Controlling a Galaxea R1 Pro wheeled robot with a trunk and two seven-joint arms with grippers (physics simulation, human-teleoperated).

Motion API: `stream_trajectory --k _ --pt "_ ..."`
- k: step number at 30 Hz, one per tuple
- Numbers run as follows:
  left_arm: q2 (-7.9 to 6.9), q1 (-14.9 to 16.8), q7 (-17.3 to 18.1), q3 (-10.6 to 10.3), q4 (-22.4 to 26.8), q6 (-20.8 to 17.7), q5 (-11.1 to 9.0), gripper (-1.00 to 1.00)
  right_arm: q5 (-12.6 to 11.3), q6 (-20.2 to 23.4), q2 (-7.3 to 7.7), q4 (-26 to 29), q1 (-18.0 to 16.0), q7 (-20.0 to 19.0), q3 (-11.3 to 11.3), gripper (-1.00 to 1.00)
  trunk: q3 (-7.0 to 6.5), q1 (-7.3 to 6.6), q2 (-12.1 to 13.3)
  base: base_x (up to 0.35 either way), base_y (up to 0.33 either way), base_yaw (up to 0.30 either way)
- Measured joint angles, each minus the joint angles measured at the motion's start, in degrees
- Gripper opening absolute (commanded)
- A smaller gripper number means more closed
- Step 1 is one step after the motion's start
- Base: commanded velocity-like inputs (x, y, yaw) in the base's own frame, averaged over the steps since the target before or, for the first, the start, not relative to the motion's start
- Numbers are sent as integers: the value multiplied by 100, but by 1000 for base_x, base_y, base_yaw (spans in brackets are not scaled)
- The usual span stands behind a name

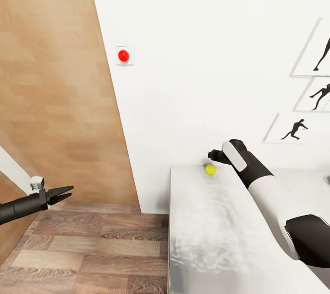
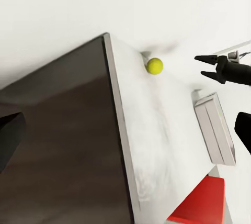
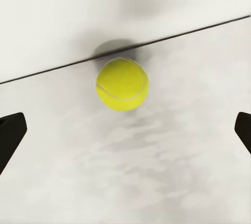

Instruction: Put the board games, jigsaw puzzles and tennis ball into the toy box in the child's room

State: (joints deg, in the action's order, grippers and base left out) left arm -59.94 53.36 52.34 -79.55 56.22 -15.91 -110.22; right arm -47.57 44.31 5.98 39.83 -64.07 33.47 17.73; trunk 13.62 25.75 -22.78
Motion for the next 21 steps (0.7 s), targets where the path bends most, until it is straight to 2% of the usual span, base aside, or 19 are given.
stream_trajectory --k 8,14,21 --pt "3 0 -7 0 0 0 0 100 0 16 0 0 -8 -23 15 100 75 0 0 0 0 0" --pt "24 0 -64 0 0 -1 0 100 -8 23 7 -1 -41 -120 472 100 132 0 0 0 0 0" --pt "36 0 -81 0 -2 -1 0 100 -3 17 25 -1 -66 -320 640 100 198 0 0 0 0 0"
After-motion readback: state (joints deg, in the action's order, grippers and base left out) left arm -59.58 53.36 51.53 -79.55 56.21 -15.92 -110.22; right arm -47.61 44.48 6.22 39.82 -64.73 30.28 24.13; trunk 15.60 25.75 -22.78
